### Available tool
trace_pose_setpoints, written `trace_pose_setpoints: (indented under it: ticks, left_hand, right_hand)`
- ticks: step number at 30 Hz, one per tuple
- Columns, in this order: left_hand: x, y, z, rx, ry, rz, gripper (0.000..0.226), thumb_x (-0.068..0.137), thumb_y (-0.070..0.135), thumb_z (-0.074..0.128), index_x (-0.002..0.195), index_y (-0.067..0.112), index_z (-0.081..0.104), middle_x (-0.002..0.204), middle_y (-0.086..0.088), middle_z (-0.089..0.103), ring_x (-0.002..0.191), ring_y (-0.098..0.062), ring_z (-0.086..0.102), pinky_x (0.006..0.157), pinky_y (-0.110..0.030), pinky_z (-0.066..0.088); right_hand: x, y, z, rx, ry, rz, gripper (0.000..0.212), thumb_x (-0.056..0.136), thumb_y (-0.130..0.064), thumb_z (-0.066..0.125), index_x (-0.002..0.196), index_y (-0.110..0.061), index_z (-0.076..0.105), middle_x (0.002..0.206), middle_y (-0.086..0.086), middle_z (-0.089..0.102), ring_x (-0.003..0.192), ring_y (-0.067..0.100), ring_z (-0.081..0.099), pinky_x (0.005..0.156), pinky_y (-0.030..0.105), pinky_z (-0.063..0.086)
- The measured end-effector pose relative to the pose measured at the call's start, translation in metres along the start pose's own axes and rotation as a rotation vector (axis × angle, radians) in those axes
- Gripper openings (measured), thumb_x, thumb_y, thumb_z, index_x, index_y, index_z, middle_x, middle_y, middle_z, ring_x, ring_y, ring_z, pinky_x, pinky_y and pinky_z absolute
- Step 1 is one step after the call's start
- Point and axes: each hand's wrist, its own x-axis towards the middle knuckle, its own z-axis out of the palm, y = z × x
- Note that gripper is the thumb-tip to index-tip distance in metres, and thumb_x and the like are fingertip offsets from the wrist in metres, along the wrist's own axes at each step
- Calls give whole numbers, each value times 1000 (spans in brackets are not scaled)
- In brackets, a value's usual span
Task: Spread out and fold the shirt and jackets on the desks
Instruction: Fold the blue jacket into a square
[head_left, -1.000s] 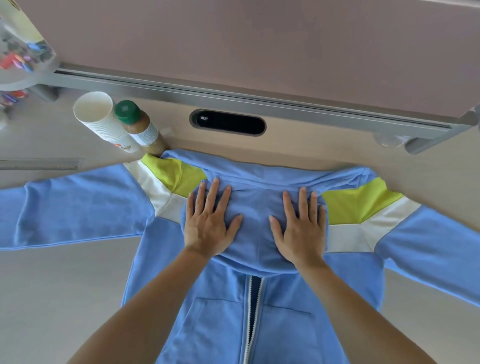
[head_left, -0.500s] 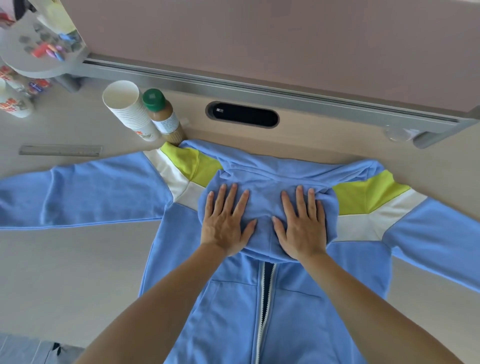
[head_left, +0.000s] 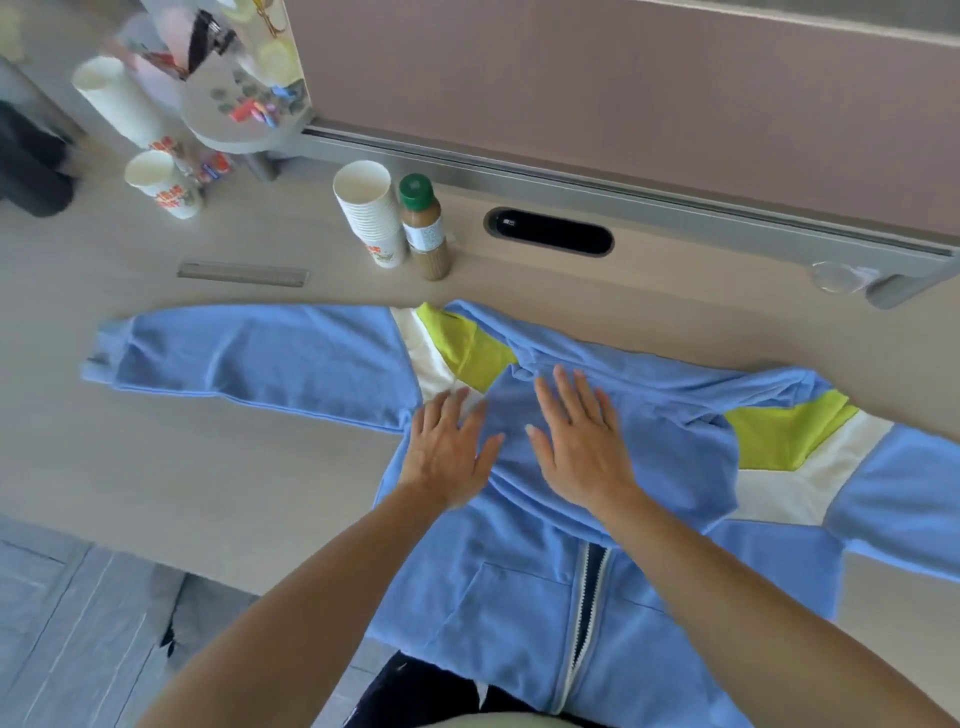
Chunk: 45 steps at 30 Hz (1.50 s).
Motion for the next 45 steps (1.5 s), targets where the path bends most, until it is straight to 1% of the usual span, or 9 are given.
trace_pose_setpoints:
  ticks: [8,11,16,25,32,35,38,42,45]
  left_hand:
    - [-15,-126,-60,-292,19,-848,50,98,49,47,144,28,46,144,-19,45,139,-34,32,115,-43,22]
    - [-13,-183,-80,-562,119,-1115,53,92,53,48,141,33,46,131,-17,57,128,-35,46,112,-43,33]
    - [-8,-258,-102,-940,390,-1177,47,85,39,61,132,35,56,104,-4,62,81,-20,60,78,-29,49]
    - [-5,-371,-129,-1354,650,-1255,59,67,29,70,125,16,67,120,-9,68,101,-23,68,88,-36,55]
    - [-15,-372,-155,-1645,618,-1083,49,88,-7,59,132,14,59,81,-4,49,57,-10,42,56,-14,44]
    - [-15,-349,-177,-1561,677,-872,57,87,-8,57,137,19,57,96,-4,54,66,-9,49,65,-16,47]
    - [-5,-291,-201,-1303,656,-547,53,89,-4,56,129,32,60,74,0,46,59,-5,41,60,-15,41]
    - [15,-203,-216,-1063,532,30,48,87,9,54,135,12,58,130,-5,58,119,-17,56,104,-36,45]
    - [23,-149,-223,-1038,423,266,52,79,-8,51,130,0,56,132,-4,54,121,-17,53,104,-17,41]
  right_hand:
    - [117,-110,14,-48,-197,-175,60,100,-41,42,153,-18,27,165,13,12,151,35,9,122,49,10]
    - [151,-119,22,-96,-239,-77,63,97,-52,42,152,-24,25,160,13,21,147,38,15,120,51,14]
    - [177,-121,36,-144,-265,44,65,94,-69,33,152,-51,9,166,11,-4,150,41,-7,119,58,-3]
    - [160,-205,34,-250,-230,71,68,97,-65,28,157,-40,9,166,12,-10,151,40,-1,120,57,10]
    - [170,-264,18,-232,-371,243,67,99,-65,20,156,-29,23,166,14,6,150,37,10,121,51,15]
    - [180,-293,-22,125,-321,199,61,102,-56,32,150,-20,41,158,10,35,145,30,31,117,41,27]
    - [185,-326,-78,646,-359,192,55,103,-52,41,126,-6,62,129,13,64,123,30,58,105,38,43]
    - [179,-343,-155,1102,-405,253,69,87,-77,44,107,-16,69,94,2,73,91,24,72,82,36,55]
    - [162,-319,-197,1085,-261,339,63,68,-76,68,87,-16,64,74,0,67,76,23,69,81,42,58]
